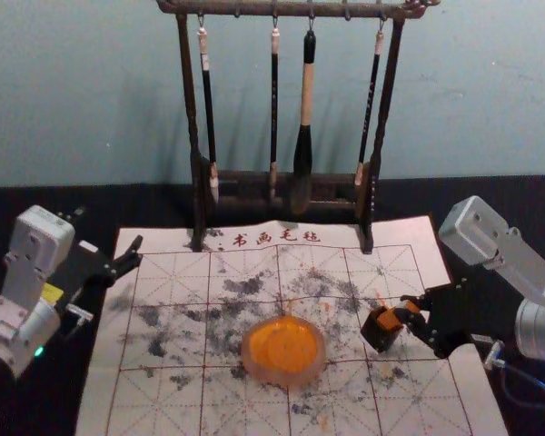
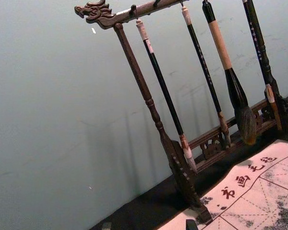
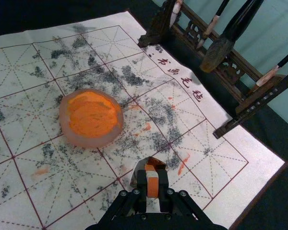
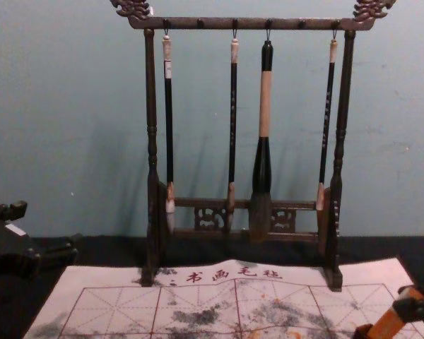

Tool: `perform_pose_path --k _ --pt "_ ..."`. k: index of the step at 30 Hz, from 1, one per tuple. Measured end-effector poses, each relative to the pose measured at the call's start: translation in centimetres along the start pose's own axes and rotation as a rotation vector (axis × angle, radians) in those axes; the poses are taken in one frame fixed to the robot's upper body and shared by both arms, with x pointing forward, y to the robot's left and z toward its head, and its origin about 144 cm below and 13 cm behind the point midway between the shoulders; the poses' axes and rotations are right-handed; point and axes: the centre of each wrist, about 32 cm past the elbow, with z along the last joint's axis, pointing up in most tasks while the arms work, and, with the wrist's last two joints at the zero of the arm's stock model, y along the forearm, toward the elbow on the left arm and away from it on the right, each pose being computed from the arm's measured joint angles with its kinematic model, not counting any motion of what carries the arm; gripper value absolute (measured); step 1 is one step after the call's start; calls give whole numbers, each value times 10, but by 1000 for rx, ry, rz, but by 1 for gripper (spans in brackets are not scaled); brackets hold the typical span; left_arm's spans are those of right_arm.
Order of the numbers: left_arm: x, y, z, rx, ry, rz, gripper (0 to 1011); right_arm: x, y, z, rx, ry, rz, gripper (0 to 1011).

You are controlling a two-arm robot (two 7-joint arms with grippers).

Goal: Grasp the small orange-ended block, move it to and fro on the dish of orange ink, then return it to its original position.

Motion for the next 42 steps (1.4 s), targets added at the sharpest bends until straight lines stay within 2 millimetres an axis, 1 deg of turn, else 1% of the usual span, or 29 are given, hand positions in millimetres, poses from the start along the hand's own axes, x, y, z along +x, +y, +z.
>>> perform_pose_path --k 21,42 --pt "0 0 0 0 0 0 1001 3 4 -4 3 23 -16 111" --pt "0 0 0 0 0 0 1001 1 15 -8 -25 31 8 111"
